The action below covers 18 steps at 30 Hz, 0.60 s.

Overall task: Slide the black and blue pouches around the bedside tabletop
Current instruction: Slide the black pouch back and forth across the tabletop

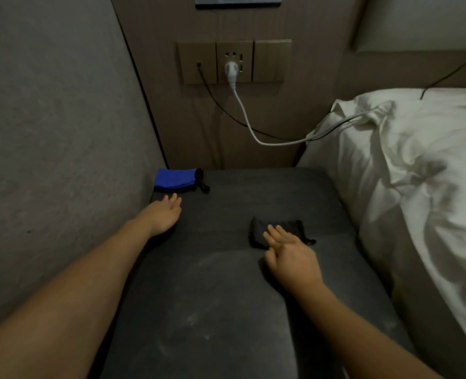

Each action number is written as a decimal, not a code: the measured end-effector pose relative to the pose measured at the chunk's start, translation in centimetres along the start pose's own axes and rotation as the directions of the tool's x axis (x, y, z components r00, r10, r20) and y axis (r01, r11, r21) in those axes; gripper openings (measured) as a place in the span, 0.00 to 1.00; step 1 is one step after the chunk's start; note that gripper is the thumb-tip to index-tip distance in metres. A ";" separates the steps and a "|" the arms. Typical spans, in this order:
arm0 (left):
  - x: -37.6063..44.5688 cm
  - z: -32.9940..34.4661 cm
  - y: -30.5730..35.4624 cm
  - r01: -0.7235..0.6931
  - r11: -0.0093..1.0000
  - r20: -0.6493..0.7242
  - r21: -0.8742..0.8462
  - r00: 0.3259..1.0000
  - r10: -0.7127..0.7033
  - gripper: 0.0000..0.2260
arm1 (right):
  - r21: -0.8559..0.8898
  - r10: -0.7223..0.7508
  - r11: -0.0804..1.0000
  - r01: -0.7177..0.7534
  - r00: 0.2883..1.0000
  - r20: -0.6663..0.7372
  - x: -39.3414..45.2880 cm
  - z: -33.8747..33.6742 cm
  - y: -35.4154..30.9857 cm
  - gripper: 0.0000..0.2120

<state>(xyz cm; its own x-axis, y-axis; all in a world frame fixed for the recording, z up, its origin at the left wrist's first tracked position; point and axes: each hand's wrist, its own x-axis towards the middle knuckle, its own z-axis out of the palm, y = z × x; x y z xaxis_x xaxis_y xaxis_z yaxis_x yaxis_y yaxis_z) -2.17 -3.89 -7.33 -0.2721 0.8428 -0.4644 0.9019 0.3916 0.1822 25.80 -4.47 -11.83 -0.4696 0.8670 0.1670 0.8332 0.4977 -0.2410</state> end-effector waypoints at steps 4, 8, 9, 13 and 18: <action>0.0 0.1 -0.1 0.002 1.000 -0.008 -0.004 1.000 -0.002 0.23 | -0.029 0.118 0.992 -0.119 0.991 -0.059 -0.5 -1.2 5.3 0.21; -0.1 0.1 -0.1 0.005 1.000 -0.010 -0.009 1.000 -0.005 0.23 | -0.083 0.188 0.978 -0.189 0.982 -0.023 0.7 -2.1 8.5 0.20; -0.1 0.1 -0.1 0.000 1.000 -0.012 -0.008 1.000 0.000 0.23 | -0.097 0.196 0.976 -0.196 0.981 -0.013 1.5 -2.2 8.8 0.20; -0.2 0.1 0.1 -0.012 1.000 -0.019 0.015 1.000 0.013 0.22 | -0.144 0.208 0.970 -0.196 0.976 0.073 5.3 -2.7 9.7 0.21; 0.1 0.6 -0.4 -0.041 0.999 -0.049 -0.009 0.998 0.040 0.22 | -0.146 0.250 0.962 -0.231 0.960 0.127 9.9 -2.1 9.6 0.22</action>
<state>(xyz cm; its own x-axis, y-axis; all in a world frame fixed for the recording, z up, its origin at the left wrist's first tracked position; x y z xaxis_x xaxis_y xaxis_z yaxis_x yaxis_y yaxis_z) -2.40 -4.14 -7.96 -0.2515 0.8750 -0.4138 0.9092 0.3602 0.2090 29.72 8.81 -10.52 -0.2797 0.9599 -0.0215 0.9526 0.2746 -0.1310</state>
